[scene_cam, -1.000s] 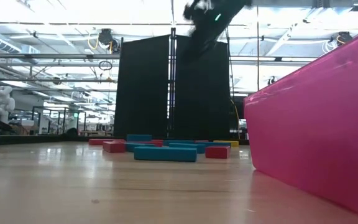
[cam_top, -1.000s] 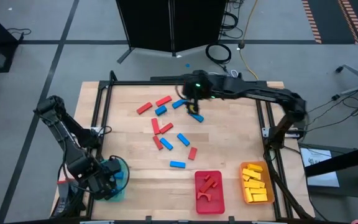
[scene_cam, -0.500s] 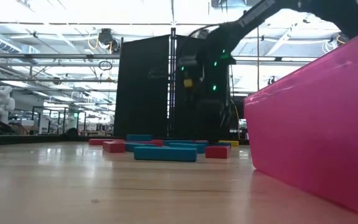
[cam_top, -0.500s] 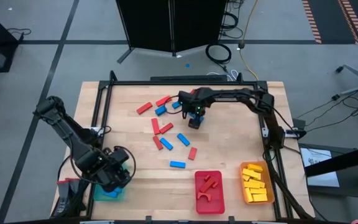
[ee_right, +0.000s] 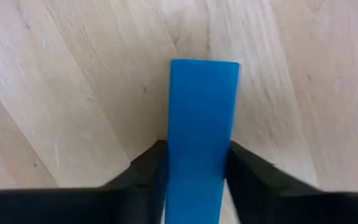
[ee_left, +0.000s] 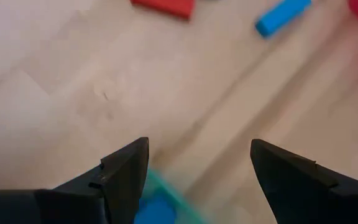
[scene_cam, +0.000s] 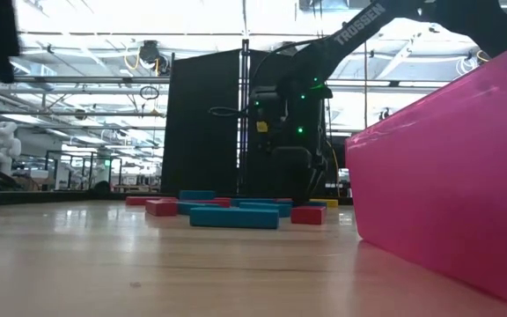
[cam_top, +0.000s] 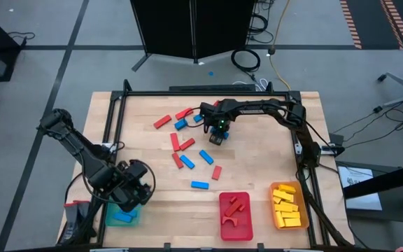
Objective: Sort blocks
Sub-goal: Put the blue block into the blue bin
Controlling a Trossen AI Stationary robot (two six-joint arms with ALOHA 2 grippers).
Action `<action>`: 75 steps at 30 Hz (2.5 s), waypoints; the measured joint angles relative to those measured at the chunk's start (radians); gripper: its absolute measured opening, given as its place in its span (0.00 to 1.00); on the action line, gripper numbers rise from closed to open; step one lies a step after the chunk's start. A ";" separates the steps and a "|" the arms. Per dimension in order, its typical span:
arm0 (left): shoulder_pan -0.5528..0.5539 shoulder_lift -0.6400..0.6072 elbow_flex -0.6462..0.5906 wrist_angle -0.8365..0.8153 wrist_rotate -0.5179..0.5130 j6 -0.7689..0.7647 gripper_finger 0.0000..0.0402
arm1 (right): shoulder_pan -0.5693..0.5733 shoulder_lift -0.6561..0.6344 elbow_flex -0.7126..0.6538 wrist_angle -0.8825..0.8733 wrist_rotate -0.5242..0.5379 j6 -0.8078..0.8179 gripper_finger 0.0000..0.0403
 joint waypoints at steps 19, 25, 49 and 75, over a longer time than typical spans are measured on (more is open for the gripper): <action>0.338 -0.073 0.000 0.143 -0.719 0.037 0.72 | 0.056 -0.398 -0.006 0.206 -0.034 0.010 0.25; 0.438 -0.159 0.000 0.635 -0.650 0.564 0.72 | 0.057 -0.587 -0.004 0.367 -0.065 0.027 0.25; 0.828 -0.087 0.000 1.425 0.276 1.299 0.72 | 0.181 -0.687 -0.004 0.539 -0.070 0.009 0.25; 0.926 -0.007 0.000 1.597 0.431 1.293 0.72 | 0.182 -0.697 -0.004 0.584 -0.173 -0.029 0.25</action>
